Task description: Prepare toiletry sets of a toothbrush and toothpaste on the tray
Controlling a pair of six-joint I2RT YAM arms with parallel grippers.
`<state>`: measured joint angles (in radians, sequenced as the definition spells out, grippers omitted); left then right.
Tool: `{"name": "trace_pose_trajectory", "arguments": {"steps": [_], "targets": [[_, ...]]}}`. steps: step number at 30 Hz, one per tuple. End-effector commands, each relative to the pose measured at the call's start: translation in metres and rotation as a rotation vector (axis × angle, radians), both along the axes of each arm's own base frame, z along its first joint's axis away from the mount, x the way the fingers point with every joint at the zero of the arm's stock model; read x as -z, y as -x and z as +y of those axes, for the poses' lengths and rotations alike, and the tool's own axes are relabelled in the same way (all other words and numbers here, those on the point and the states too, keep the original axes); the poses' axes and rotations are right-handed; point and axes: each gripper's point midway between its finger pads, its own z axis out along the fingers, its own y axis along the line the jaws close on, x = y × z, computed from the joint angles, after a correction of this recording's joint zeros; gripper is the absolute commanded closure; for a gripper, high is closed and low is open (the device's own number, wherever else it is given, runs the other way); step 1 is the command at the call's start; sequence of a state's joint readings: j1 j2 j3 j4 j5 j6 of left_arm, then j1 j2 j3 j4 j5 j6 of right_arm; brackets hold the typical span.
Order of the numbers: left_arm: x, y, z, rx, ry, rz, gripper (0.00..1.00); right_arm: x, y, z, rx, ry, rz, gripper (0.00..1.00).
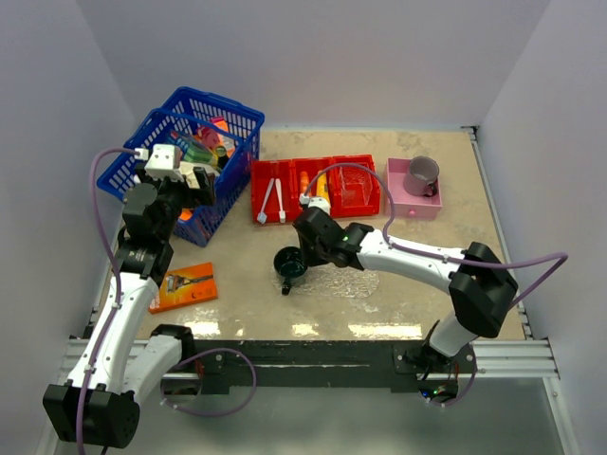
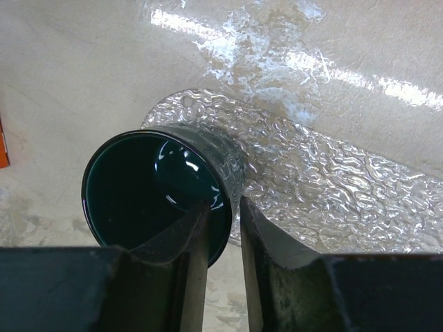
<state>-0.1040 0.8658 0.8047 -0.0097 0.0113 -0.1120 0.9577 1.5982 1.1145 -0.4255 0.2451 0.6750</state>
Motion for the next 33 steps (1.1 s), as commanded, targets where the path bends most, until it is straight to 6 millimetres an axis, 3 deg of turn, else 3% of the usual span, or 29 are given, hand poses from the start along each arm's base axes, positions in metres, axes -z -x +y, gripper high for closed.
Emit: {"name": "trace_pose_trajectory", "arguments": {"steps": [1,6,12,24,29,32,33], "targets": [[-0.015,-0.001,0.002,-0.009,0.003,-0.045,0.0,-0.022,-0.01,0.011,0.024,-0.046,-0.053,0.69],[-0.014,-0.001,0.002,-0.009,0.002,-0.042,0.0,-0.023,-0.01,0.009,0.026,-0.042,-0.059,0.63],[-0.015,-0.001,0.002,-0.009,0.003,-0.045,0.0,-0.033,-0.011,0.008,0.024,-0.05,-0.084,0.45],[-0.014,0.0,0.002,-0.011,0.002,-0.043,0.0,-0.074,-0.011,0.004,-0.042,-0.097,-0.174,0.36],[-0.015,0.0,0.002,-0.009,0.001,-0.045,0.0,-0.104,-0.026,-0.016,-0.015,-0.127,-0.228,0.36],[-0.015,0.0,0.002,-0.009,0.003,-0.046,0.0,-0.113,-0.043,-0.04,0.01,-0.121,-0.249,0.36],[-0.014,0.0,0.002,-0.009,0.003,-0.045,0.0,-0.116,-0.055,-0.058,0.036,-0.097,-0.261,0.36]]}}
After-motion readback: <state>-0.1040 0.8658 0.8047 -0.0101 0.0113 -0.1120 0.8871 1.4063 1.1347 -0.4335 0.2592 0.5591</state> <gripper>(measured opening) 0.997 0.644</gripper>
